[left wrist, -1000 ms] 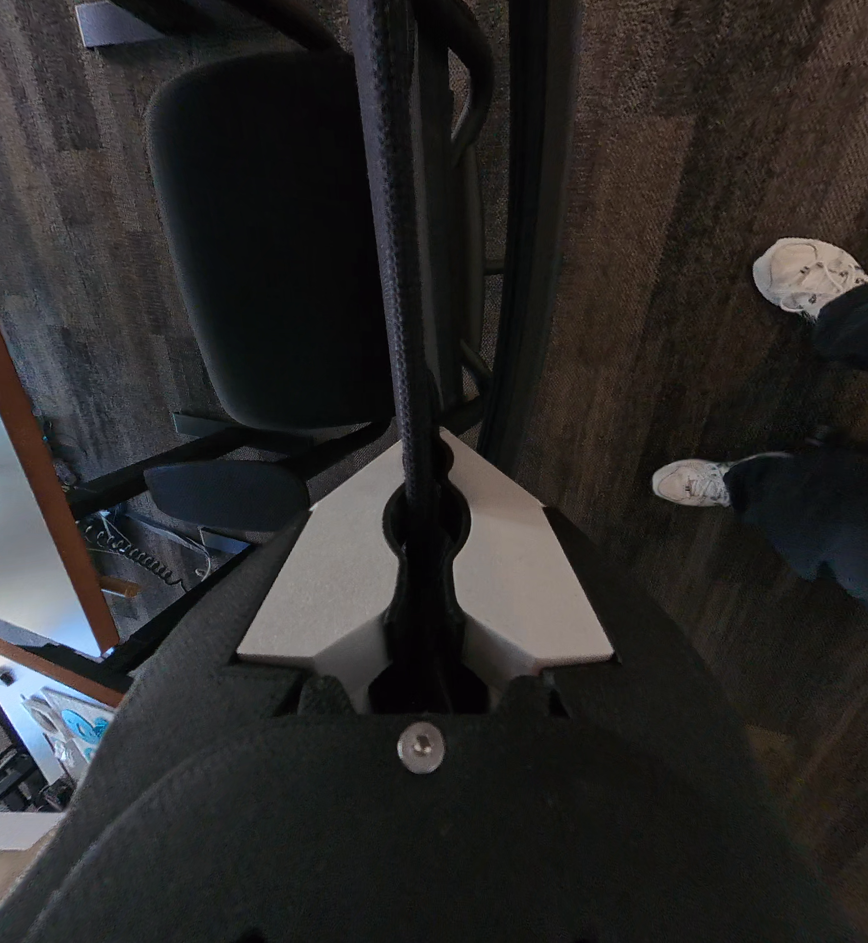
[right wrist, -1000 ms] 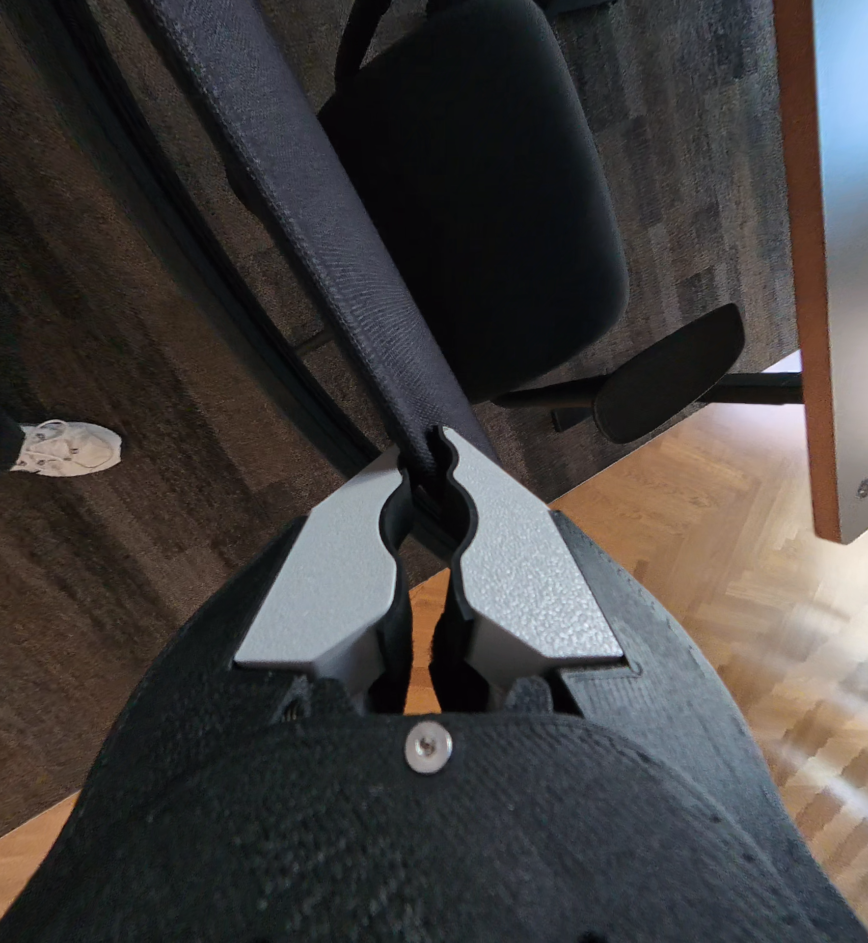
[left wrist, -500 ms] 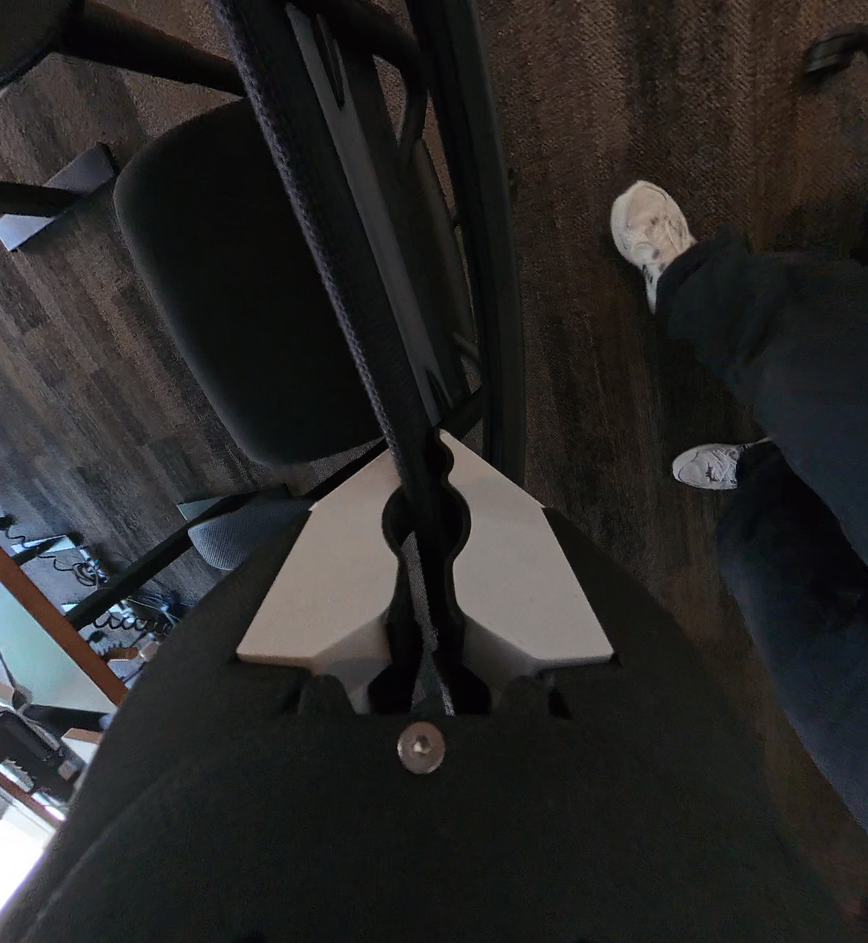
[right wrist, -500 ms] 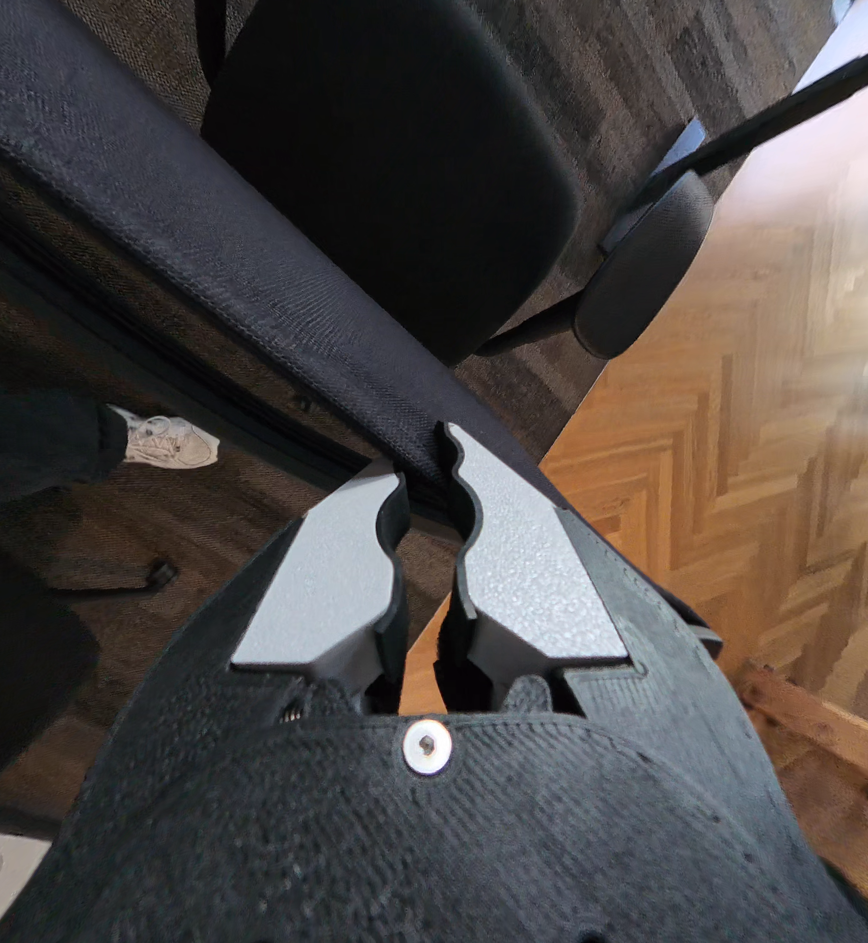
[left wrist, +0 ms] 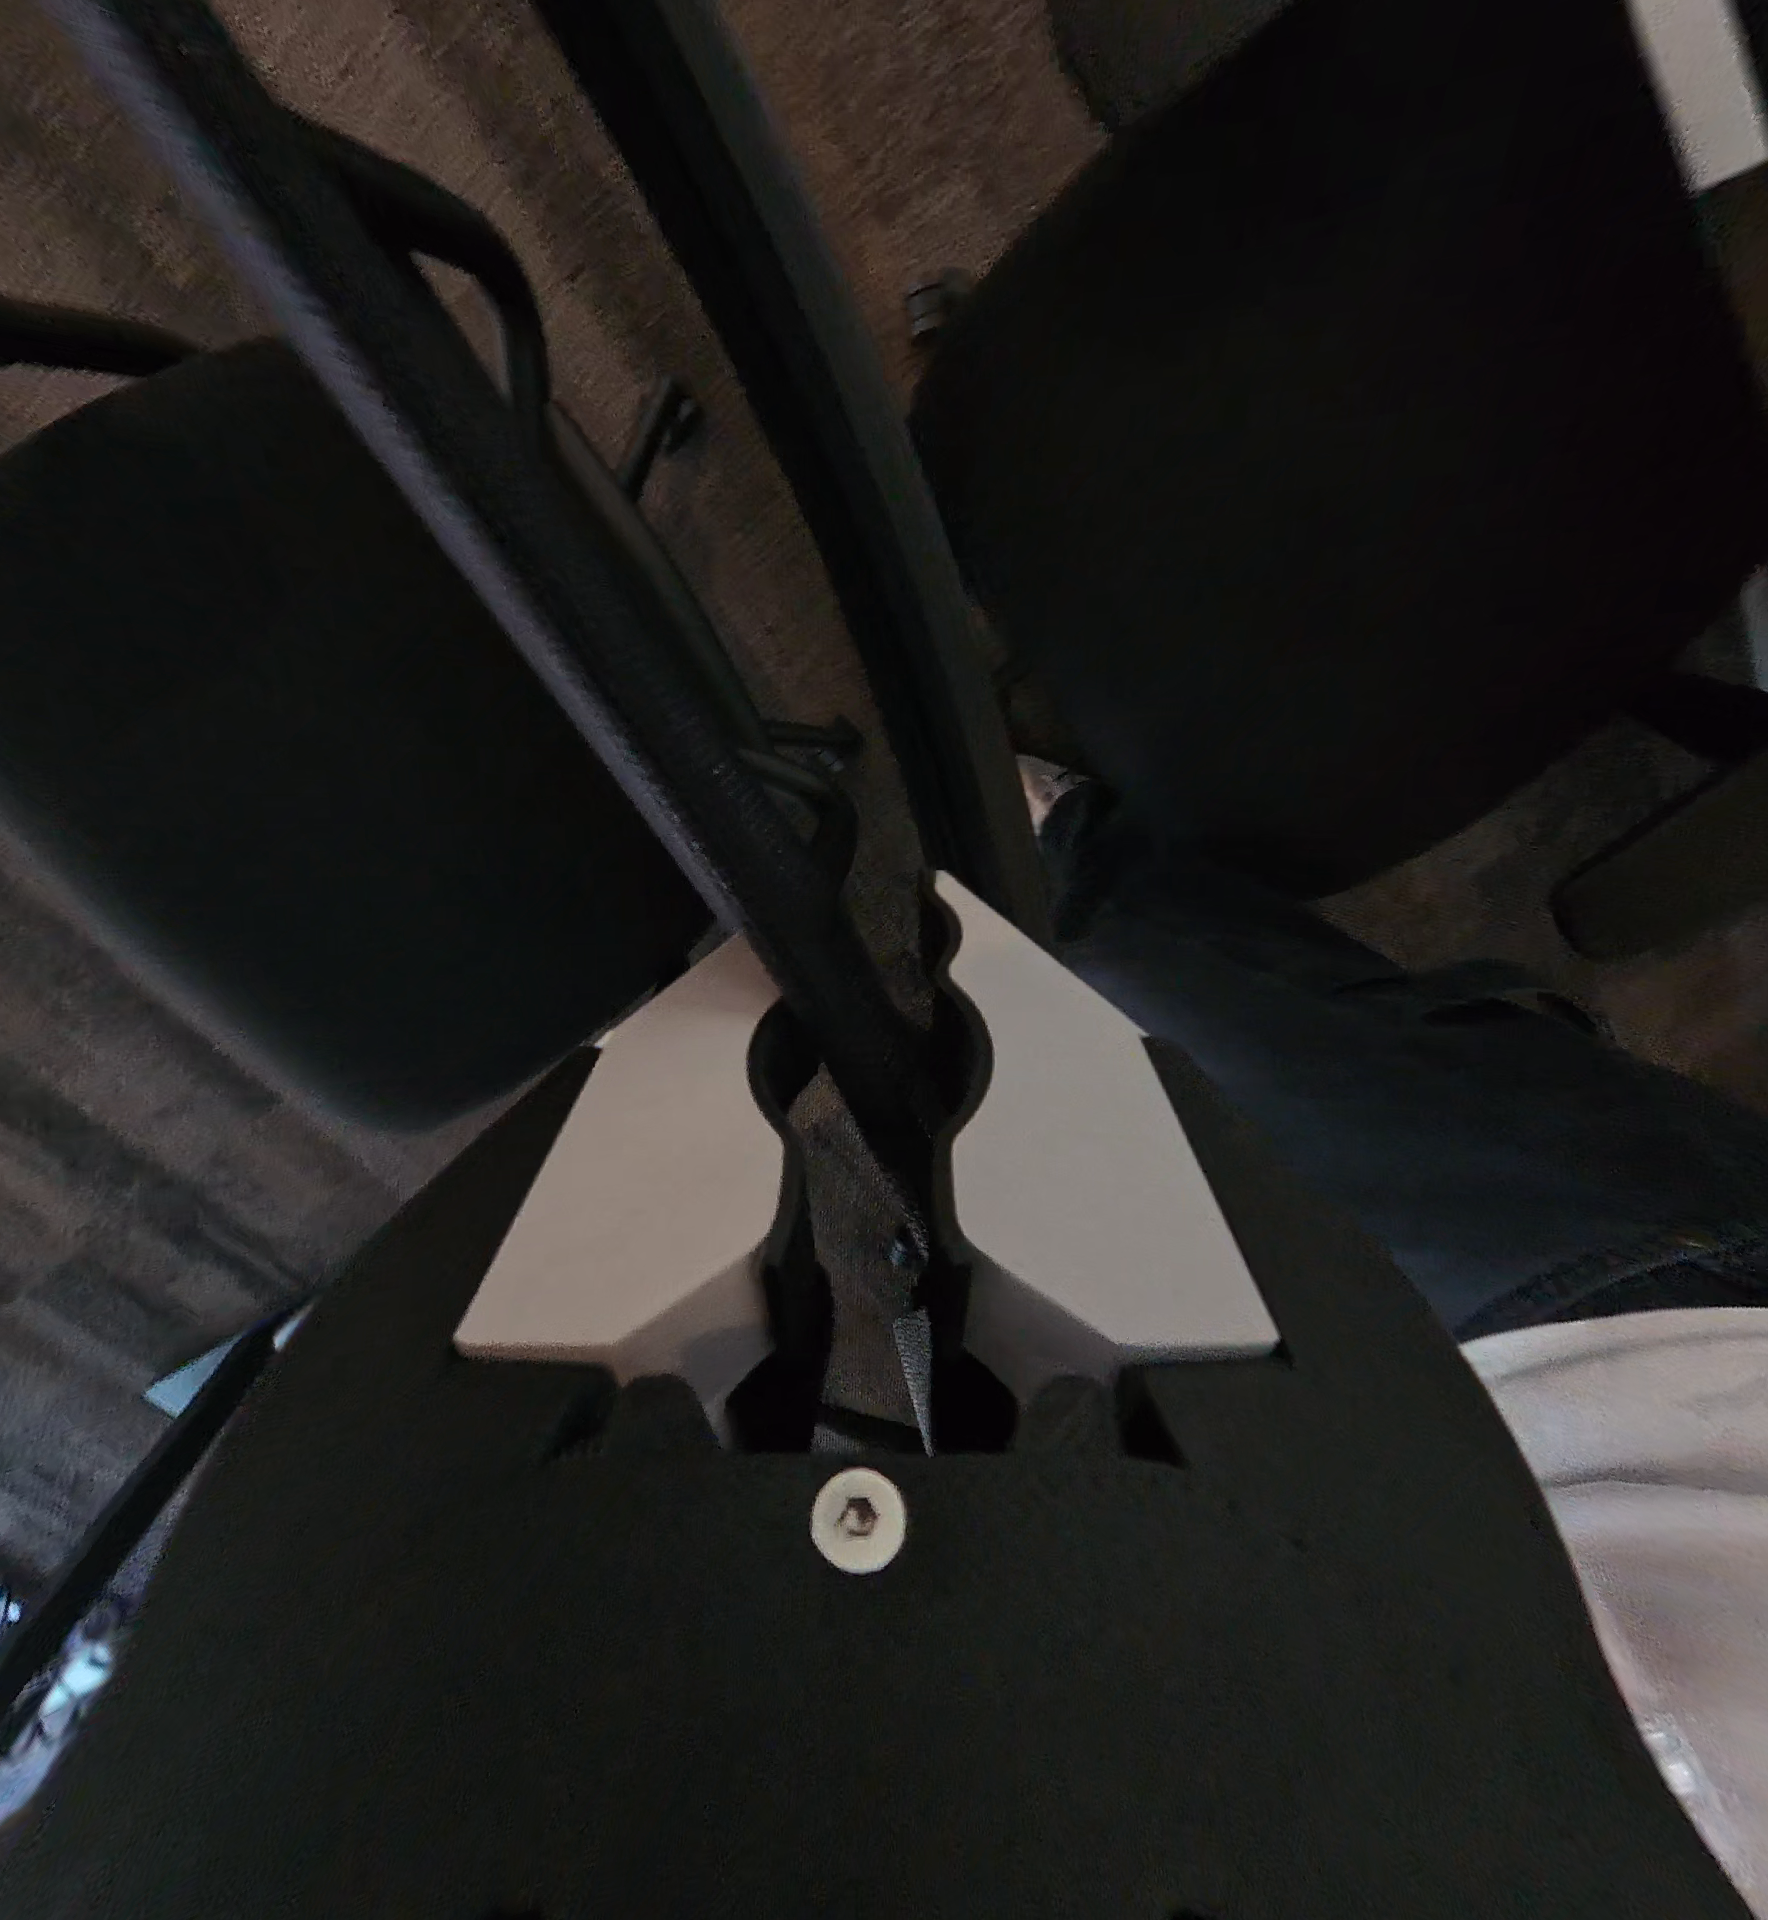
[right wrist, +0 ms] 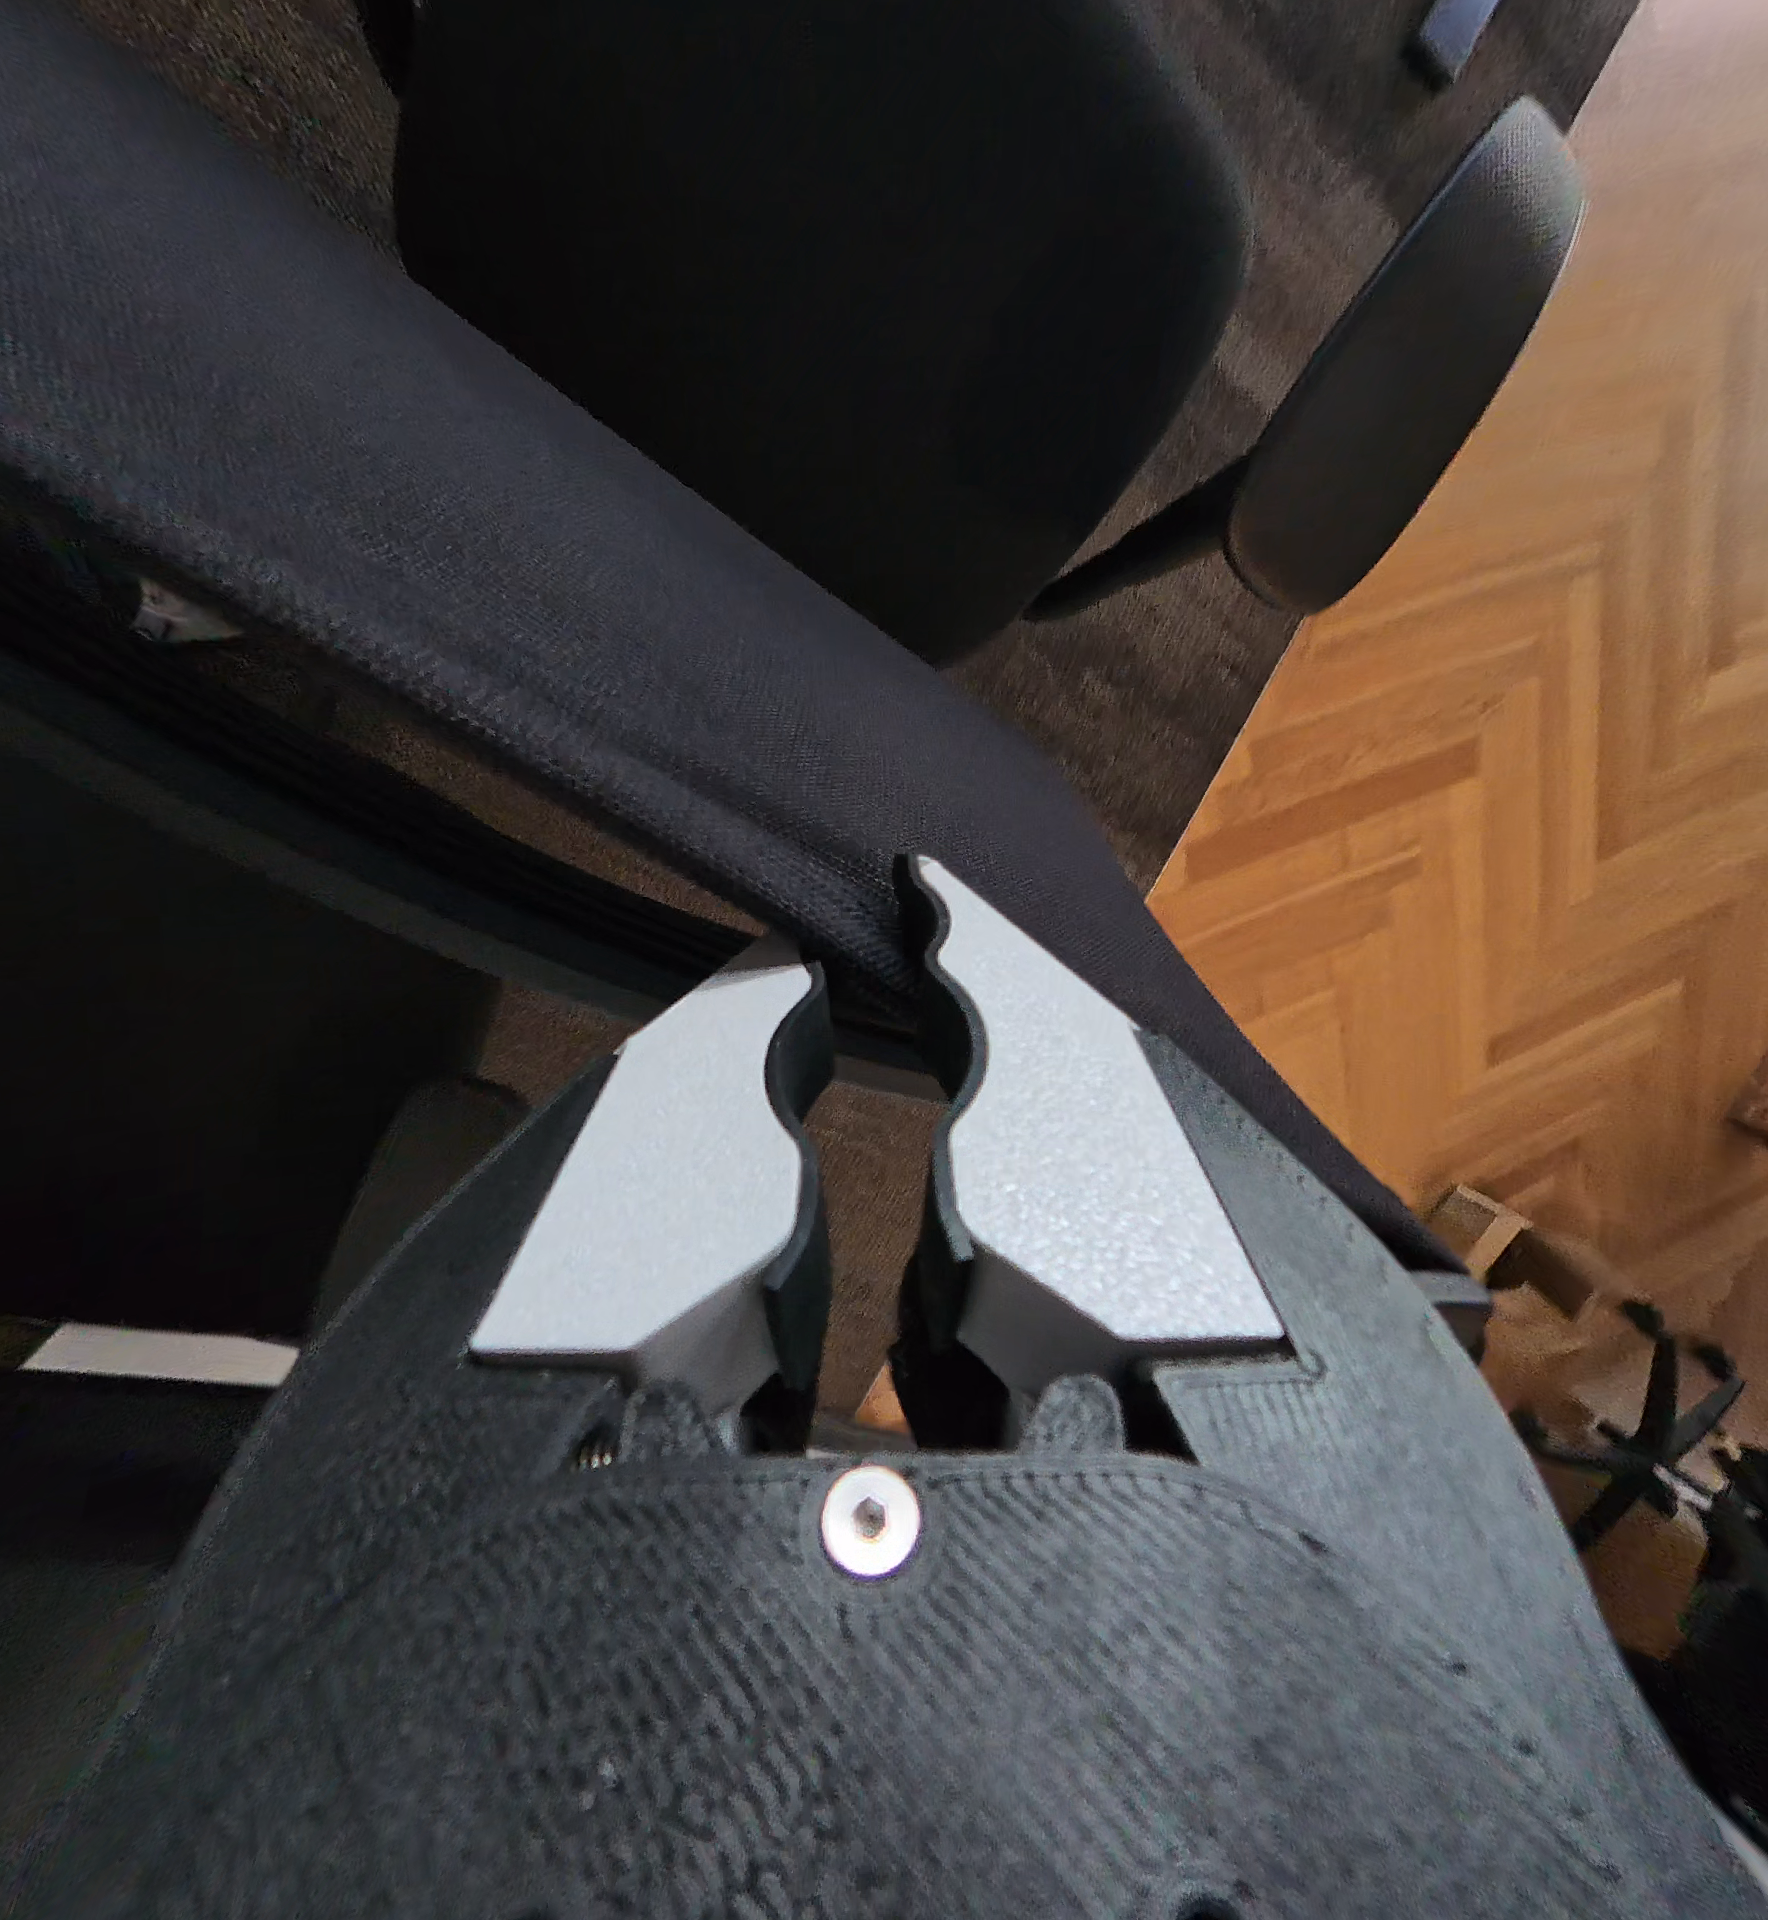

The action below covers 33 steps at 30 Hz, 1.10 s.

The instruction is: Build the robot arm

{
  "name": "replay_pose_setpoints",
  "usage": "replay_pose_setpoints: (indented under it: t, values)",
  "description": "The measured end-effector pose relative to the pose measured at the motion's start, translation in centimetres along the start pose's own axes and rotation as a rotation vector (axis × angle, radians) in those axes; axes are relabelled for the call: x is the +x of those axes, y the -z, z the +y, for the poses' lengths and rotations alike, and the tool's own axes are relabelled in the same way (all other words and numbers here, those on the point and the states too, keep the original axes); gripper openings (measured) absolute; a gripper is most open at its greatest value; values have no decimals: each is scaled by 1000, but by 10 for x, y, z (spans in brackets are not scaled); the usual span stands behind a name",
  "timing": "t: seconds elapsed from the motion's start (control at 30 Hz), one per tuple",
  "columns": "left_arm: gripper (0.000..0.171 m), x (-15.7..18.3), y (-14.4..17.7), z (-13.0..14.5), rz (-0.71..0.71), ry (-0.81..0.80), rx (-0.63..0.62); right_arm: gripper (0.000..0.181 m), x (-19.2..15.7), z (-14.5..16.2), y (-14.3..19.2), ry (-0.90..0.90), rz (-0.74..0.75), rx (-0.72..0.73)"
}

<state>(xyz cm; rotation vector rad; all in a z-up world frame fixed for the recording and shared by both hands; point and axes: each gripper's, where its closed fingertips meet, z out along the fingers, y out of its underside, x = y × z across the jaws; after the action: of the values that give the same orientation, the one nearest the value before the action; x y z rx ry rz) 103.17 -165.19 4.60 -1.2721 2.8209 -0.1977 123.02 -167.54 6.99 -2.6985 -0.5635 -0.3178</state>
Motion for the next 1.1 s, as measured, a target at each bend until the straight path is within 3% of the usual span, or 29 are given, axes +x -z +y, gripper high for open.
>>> replay_pose_setpoints:
  t: [0.13,0.17,0.23,0.27,0.3,0.37,0.47,0.57,0.67,0.7,0.77,0.8,0.87,0.93,1.0,1.1]
  values:
    - [35,48,-1,-41,207,-25,74,11,-10,43,17,-75,14,-90]
    - [45,58,3,-49,316,30,110,11,-10,49,20,-95,22,-106]
    - [40,71,23,-57,573,129,191,12,-17,71,28,-110,14,-200]
    - [49,65,37,-56,662,161,250,13,-21,81,34,-131,13,-247]
    - [44,51,53,-51,721,181,329,14,-24,91,42,-149,16,-297]
    - [46,-1,85,-23,716,186,514,17,-35,117,55,-171,18,-446]
    - [37,-122,131,69,497,198,800,17,-38,129,64,-133,0,-639]
    - [34,-228,160,206,375,275,976,18,-49,146,63,-115,-148,-788]
    - [35,-301,141,345,374,407,881,26,-63,156,66,-67,-312,-810]
    - [37,-318,132,382,392,471,819,45,-60,159,65,-40,-327,-813]
    - [44,-346,123,430,417,586,714,68,-65,165,67,-53,-414,-873]
    - [46,-360,125,440,409,612,696,76,-66,166,69,-10,-464,-888]
    - [47,-388,130,441,342,574,672,75,-66,164,75,80,-568,-921]
    - [54,-418,132,422,246,477,653,85,-53,164,86,161,-615,-952]
    - [64,-450,134,390,164,395,662,85,-38,155,99,151,-646,-940]
    - [71,-490,136,336,151,336,679,91,10,142,126,167,-627,-990]
